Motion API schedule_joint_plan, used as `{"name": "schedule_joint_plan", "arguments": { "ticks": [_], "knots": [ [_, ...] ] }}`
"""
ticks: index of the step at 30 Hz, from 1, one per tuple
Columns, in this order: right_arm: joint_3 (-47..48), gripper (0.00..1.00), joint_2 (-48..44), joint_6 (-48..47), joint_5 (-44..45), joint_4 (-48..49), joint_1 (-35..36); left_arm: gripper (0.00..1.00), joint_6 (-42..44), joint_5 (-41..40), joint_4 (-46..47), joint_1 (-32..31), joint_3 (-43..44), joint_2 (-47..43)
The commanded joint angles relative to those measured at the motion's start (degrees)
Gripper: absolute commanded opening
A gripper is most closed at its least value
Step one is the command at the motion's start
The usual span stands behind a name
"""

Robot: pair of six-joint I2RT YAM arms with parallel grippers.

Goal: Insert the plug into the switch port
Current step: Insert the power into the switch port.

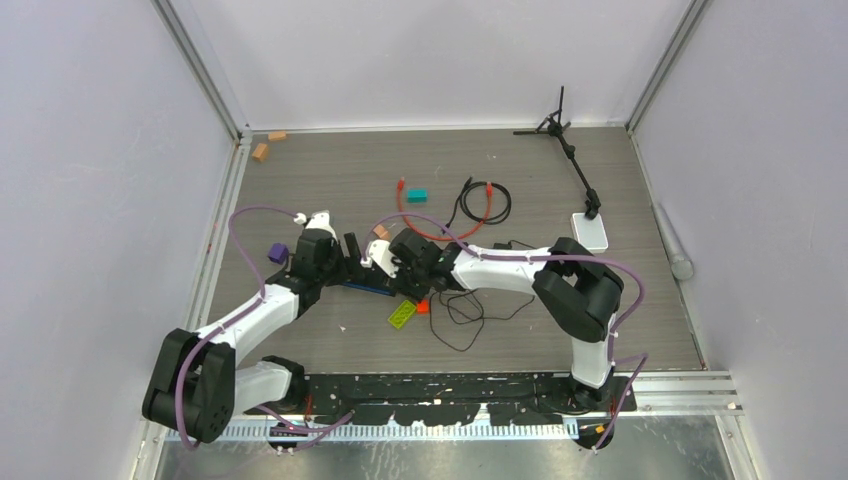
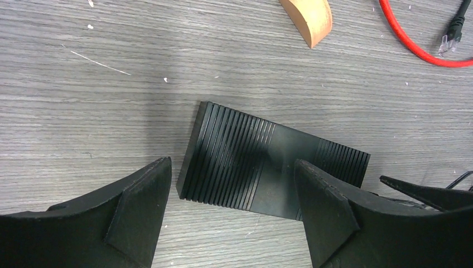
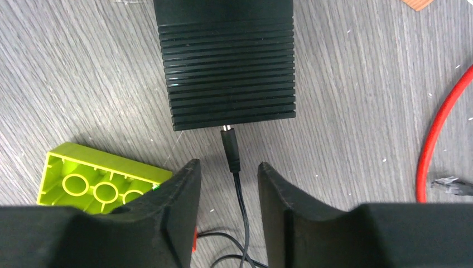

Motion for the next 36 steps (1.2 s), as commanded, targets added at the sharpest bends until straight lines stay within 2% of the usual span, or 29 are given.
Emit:
{"name": "schedule_joint_plan", "arguments": {
  "ticks": [1,9,13,15,20,27,36],
  "knots": [
    [2.7,0.52,-3.1,-0.3,-0.4,-1.1,-0.5,0.82,0.0,-1.3,0.5,-0.1,1.1,-0.2],
    [6.4,0.62,-1.2,0.9,-10.6,-5.1,-5.1,0.82,0.3,-2.5,0.4,0.1,2.1,0.1],
    [8.1,0.62,-0.1,1.1,-14.7,-7.2,-7.0,0.82,0.3,-2.5,0.6,0.7,2.2,-0.5],
    [8.1,0.60,0.4,1.1,-15.2,-7.2,-7.1,0.82,0.3,-2.3,1.1,0.9,2.2,-0.7],
    [8.4,0.46,1.5,1.1,-15.1,-7.2,-7.1,0.82,0.3,-1.1,2.5,1.1,2.1,0.1],
    [8.3,0.46,2.1,1.0,-15.2,-7.4,-7.1,0.79,0.1,0.5,3.9,1.6,2.0,1.4],
    [9.0,0.40,4.0,0.8,-15.1,-7.7,-7.1,0.73,0.1,0.7,3.8,2.0,2.1,1.8]
  ]
}}
